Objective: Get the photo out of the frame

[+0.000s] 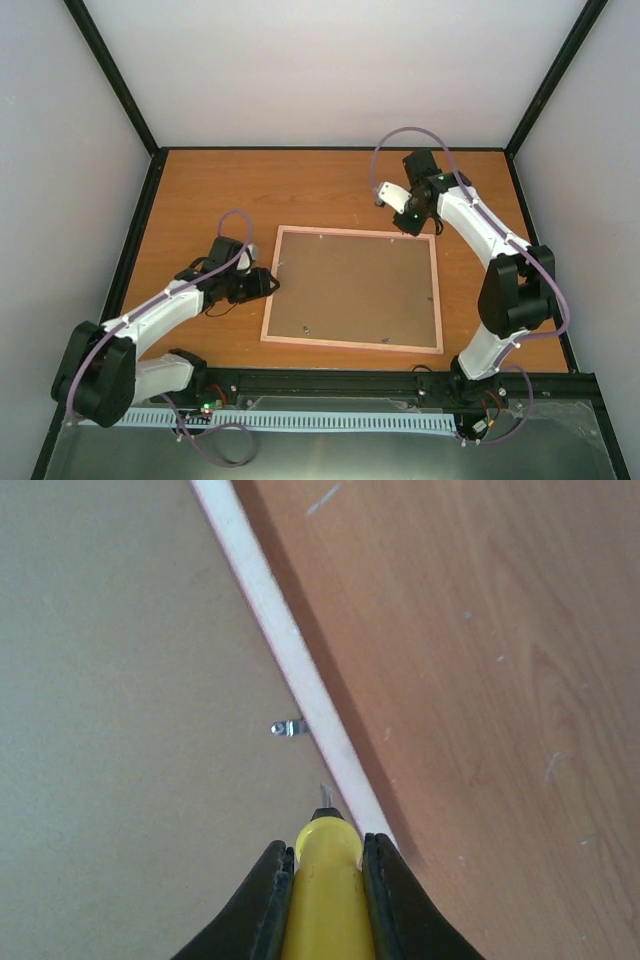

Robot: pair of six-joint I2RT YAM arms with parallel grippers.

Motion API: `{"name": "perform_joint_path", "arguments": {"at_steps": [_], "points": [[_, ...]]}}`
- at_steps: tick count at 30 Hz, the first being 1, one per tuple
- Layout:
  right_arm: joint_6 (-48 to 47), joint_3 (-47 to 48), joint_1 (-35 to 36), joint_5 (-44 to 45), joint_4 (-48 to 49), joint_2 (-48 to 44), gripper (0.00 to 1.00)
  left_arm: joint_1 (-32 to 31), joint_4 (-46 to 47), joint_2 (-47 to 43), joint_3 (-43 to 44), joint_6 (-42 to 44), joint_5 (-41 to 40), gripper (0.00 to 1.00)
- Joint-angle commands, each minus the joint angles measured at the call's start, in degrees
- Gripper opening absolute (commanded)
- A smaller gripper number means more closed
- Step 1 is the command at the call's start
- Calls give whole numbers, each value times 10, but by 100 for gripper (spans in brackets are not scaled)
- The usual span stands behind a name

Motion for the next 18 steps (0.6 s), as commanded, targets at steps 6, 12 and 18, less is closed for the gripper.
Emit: {"name": "perform_joint_path", "arguments": {"at_steps": [6,12,18], "points": [[91,67,3,-213,-24,-59,3,-2,-23,35,66,-14,-75,48],[135,66,41,-248,-13,-47,3,-3,5,81,69,4,-102,44],[221,38,55,-269,62,-35,3,-3,51,110,42,17,-66,42]]}}
